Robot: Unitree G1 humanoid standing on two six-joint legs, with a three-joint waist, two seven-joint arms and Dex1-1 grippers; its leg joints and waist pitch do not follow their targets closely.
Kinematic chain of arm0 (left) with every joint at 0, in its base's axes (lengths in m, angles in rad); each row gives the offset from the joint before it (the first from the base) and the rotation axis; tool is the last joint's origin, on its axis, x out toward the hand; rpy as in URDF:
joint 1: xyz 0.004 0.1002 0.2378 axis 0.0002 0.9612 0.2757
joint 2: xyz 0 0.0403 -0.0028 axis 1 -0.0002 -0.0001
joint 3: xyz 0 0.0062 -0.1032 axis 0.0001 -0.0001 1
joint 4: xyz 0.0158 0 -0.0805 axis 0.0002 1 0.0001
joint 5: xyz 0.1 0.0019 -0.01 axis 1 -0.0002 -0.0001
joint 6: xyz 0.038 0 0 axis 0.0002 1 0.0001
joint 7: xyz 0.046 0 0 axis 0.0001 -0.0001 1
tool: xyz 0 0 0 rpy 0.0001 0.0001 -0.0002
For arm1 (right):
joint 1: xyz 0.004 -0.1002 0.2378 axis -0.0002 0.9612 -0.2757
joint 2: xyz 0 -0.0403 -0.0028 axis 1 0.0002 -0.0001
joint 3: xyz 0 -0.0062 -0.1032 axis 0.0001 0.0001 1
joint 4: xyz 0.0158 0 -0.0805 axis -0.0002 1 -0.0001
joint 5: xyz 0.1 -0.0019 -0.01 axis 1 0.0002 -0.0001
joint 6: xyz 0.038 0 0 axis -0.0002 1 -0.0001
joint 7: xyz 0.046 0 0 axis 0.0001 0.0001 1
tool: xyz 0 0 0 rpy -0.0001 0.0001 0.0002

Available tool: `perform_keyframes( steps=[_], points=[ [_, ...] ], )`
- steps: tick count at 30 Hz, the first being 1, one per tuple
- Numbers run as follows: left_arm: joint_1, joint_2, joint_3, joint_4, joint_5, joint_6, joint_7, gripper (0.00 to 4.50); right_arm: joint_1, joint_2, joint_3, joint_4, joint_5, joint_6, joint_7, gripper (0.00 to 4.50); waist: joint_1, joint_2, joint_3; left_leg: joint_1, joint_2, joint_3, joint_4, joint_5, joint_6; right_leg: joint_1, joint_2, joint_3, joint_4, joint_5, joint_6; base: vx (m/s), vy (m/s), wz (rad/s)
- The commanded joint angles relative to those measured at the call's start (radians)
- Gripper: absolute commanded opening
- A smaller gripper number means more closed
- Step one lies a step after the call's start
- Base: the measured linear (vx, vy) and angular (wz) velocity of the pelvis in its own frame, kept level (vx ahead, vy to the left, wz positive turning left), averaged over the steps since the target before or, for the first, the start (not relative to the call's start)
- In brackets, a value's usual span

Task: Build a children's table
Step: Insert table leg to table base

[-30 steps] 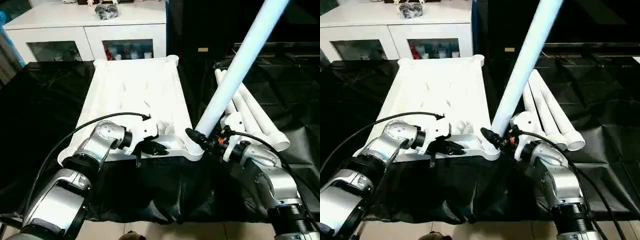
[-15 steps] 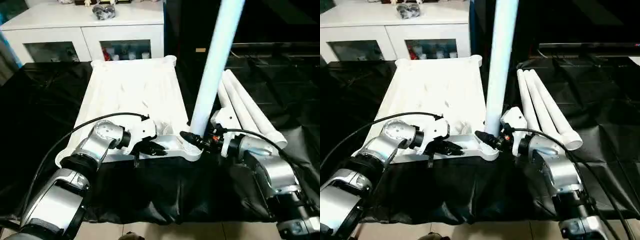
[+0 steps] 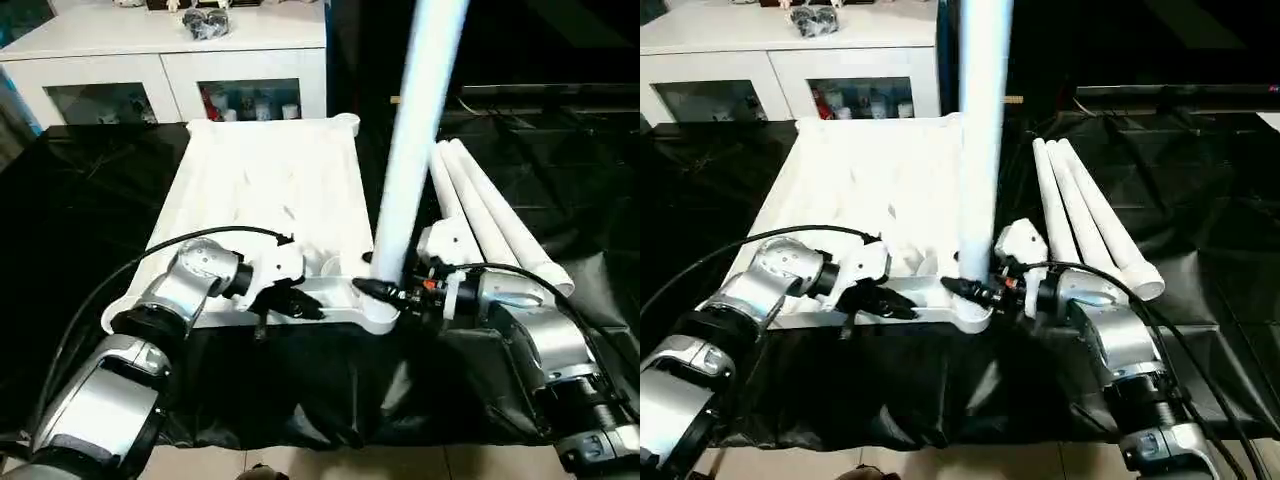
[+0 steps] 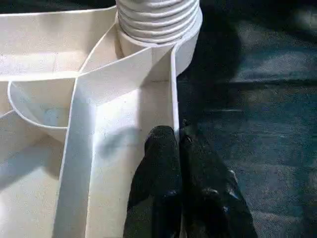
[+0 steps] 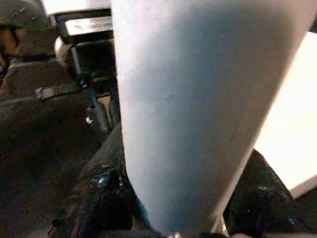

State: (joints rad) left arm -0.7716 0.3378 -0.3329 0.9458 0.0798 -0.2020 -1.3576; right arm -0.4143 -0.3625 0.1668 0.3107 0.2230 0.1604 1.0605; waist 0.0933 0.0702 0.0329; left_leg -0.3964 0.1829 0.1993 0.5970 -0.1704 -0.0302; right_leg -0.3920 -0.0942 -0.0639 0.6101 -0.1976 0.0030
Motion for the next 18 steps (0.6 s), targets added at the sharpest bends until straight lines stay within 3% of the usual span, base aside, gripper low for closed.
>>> perform_keyframes(
  steps=[1, 5, 6, 8, 10, 13, 14, 15, 16, 17, 18],
  points=[
    [-0.033, -0.01, -0.023, 0.001, 0.023, -0.01, -0.007, 0.0, 0.034, 0.018, 0.087, 0.064, -0.035, 0.029, 0.048, 1.88, -0.003, -0.009, -0.048, 0.033, 0.055, -0.028, -0.088, -0.354, -0.001, 0.029, -0.066, 0.041, -0.083, -0.252, -0.232, 0.0, 0.0, 0.0],
    [-0.046, -0.017, 0.015, -0.002, 0.005, 0.054, 0.057, 0.0, -0.014, 0.063, 0.051, 0.135, -0.037, 0.028, -0.027, 1.88, -0.007, -0.017, -0.039, 0.039, 0.055, -0.031, -0.093, -0.405, -0.021, 0.024, -0.072, 0.044, -0.095, -0.384, -0.212, 0.0, 0.0, 0.0],
    [-0.047, -0.018, 0.02, -0.003, 0.004, 0.063, 0.071, 0.0, -0.024, 0.072, 0.044, 0.15, -0.039, 0.025, -0.044, 1.88, -0.009, -0.015, -0.037, 0.044, 0.054, -0.034, -0.093, -0.428, -0.03, 0.022, -0.075, 0.044, -0.101, -0.446, -0.197, 0.0, 0.0, 0.0],
    [-0.051, -0.022, 0.038, -0.009, 0.003, 0.102, 0.126, 0.0, -0.066, 0.103, 0.024, 0.214, -0.063, 0.018, -0.134, 1.88, -0.014, -0.014, -0.037, 0.048, 0.053, -0.036, -0.094, -0.44, -0.044, 0.017, -0.075, 0.045, -0.102, -0.471, -0.194, 0.0, 0.0, 0.0],
    [-0.044, -0.04, 0.08, -0.058, -0.016, 0.203, 0.216, 0.0, -0.152, 0.164, -0.018, 0.351, -0.095, 0.004, -0.311, 1.88, -0.031, -0.022, -0.033, 0.047, 0.052, -0.043, -0.098, -0.465, -0.068, 0.014, -0.075, 0.042, -0.102, -0.516, -0.183, 0.0, 0.0, 0.0],
    [-0.036, -0.051, 0.095, -0.091, -0.01, 0.254, 0.281, 0.0, -0.186, 0.191, -0.043, 0.407, -0.097, 0.001, -0.388, 1.88, -0.042, -0.016, -0.033, 0.047, 0.053, -0.047, -0.099, -0.484, -0.079, 0.012, -0.073, 0.04, -0.104, -0.506, -0.18, 0.0, 0.0, 0.0],
    [-0.023, -0.068, 0.105, -0.141, 0.009, 0.317, 0.365, 0.0, -0.212, 0.21, -0.06, 0.452, -0.104, -0.002, -0.461, 1.88, -0.04, -0.022, -0.035, 0.047, 0.055, -0.046, -0.099, -0.473, -0.072, 0.013, -0.074, 0.043, -0.102, -0.471, -0.186, 0.0, 0.0, 0.0],
    [-0.023, -0.068, 0.105, -0.141, 0.009, 0.317, 0.365, 0.0, -0.212, 0.21, -0.06, 0.452, -0.104, -0.002, -0.461, 1.88, -0.04, -0.02, -0.035, 0.047, 0.057, -0.044, -0.1, -0.469, -0.073, 0.011, -0.073, 0.045, -0.101, -0.446, -0.194, 0.0, 0.0, 0.0],
    [-0.003, -0.104, 0.12, -0.213, 0.021, 0.406, 0.46, 0.0, -0.228, 0.229, -0.072, 0.492, -0.11, -0.011, -0.523, 1.88, -0.043, -0.032, -0.033, 0.043, 0.053, -0.04, -0.1, -0.458, -0.063, 0.014, -0.068, 0.043, -0.102, -0.422, -0.197, 0.0, 0.0, 0.0],
    [0.007, -0.123, 0.125, -0.241, 0.03, 0.437, 0.51, 0.0, -0.232, 0.238, -0.077, 0.503, -0.112, -0.019, -0.546, 1.88, -0.043, -0.029, -0.034, 0.039, 0.056, -0.04, -0.101, -0.421, -0.059, 0.018, -0.07, 0.046, -0.093, -0.37, -0.211, 0.0, 0.0, 0.0],
    [0.016, -0.136, 0.117, -0.257, 0.048, 0.44, 0.546, 0.0, -0.233, 0.249, -0.086, 0.51, -0.11, -0.031, -0.565, 1.88, -0.04, -0.033, -0.035, 0.041, 0.052, -0.034, -0.097, -0.395, -0.043, 0.019, -0.068, 0.045, -0.097, -0.356, -0.214, 0.0, 0.0, 0.0]
  ],
)
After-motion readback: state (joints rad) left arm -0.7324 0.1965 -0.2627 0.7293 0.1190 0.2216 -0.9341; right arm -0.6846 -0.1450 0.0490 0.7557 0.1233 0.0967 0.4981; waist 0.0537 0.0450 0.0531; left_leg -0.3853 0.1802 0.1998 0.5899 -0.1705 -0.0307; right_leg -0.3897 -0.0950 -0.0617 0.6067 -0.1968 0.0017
